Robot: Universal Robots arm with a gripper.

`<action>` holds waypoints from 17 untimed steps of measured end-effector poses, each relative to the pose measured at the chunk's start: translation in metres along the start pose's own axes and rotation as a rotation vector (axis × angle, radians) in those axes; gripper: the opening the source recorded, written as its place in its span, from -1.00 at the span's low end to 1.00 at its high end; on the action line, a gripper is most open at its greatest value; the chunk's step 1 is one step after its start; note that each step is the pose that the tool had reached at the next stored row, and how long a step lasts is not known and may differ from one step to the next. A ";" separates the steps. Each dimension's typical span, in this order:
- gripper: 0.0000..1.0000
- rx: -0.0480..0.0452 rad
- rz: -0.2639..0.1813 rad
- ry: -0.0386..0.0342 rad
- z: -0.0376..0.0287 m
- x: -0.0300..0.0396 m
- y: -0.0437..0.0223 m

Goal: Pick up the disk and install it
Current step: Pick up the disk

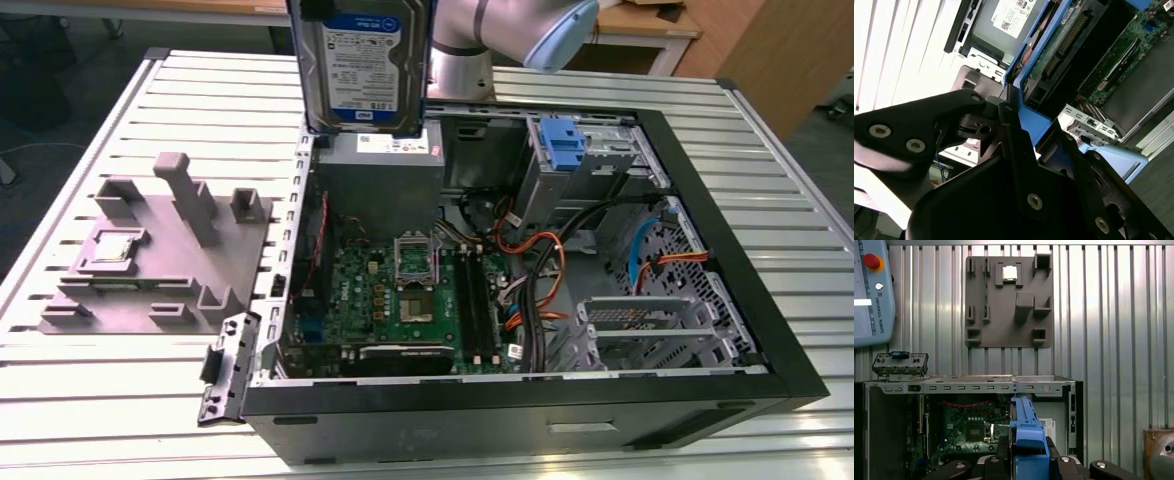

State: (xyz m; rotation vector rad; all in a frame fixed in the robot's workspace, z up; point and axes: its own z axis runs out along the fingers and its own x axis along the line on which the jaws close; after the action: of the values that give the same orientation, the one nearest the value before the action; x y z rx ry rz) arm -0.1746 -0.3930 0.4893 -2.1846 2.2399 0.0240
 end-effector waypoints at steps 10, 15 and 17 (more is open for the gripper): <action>-0.27 0.0000 0.000 0.0000 0.0000 0.0000 -0.0020; -0.27 0.0000 0.000 0.0003 0.0000 0.0011 -0.0022; -0.27 0.0001 0.000 0.0003 0.0000 0.0024 -0.0022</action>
State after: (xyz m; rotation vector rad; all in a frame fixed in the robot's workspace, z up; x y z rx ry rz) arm -0.1724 -0.3954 0.4893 -2.1847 2.2401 0.0236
